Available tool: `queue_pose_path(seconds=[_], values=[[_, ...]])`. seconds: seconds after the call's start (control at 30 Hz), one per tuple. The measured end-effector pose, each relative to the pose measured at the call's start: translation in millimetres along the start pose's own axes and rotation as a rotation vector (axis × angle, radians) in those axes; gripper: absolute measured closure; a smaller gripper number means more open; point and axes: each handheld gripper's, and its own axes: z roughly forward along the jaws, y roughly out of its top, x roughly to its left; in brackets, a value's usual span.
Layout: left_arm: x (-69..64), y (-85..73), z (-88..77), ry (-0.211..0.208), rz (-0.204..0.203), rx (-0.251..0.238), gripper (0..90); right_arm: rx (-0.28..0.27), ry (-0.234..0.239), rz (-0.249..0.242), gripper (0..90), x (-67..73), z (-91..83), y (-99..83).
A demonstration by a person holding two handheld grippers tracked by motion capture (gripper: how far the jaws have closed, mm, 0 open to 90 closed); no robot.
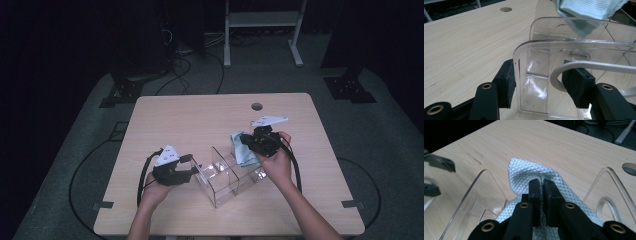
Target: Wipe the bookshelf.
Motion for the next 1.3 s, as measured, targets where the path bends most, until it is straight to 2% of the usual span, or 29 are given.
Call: queue_pose_path(seconds=[0.23,0.37,0.53,0.63,0.7,0.8,0.9,1.0,1.17,1.3], values=[[0.8,0.1,0.1,0.001,0.0,-0.001,45.5,0.037,0.004,0.042,84.7,-3.4,16.7,14.7],[0.7,0.1,0.3,0.001,-0.007,-0.001,45.5,0.032,0.008,0.04,84.7,-4.4,15.1,13.1],[0.0,0.1,0.4,0.004,-0.014,-0.003,45.5,0.005,0.015,0.026,84.7,-2.1,-1.0,-0.2],[0.0,0.2,0.5,0.004,-0.015,-0.002,45.5,-0.027,0.02,0.012,84.7,1.8,-20.6,-17.9],[0.2,0.2,0.7,0.005,-0.016,-0.001,45.4,-0.034,0.02,0.003,84.7,2.3,-25.6,-22.2],[-0.2,0.3,0.9,0.007,-0.016,0.001,45.4,-0.059,0.023,0.0,84.7,4.9,-41.4,-39.0],[-0.8,0.4,1.6,0.007,-0.015,-0.001,45.3,-0.082,0.029,0.008,84.7,4.7,-48.0,-47.9],[-1.5,0.5,2.1,0.002,-0.017,-0.001,45.3,-0.092,0.03,0.015,84.8,6.3,-51.4,-51.2],[-1.5,0.5,2.3,0.001,-0.02,-0.002,45.4,-0.164,0.037,0.021,84.9,8.1,-65.9,-50.9],[-1.9,0.5,2.5,0.005,-0.021,-0.003,45.5,-0.217,0.058,0.002,84.9,17.9,-82.8,-45.2]])
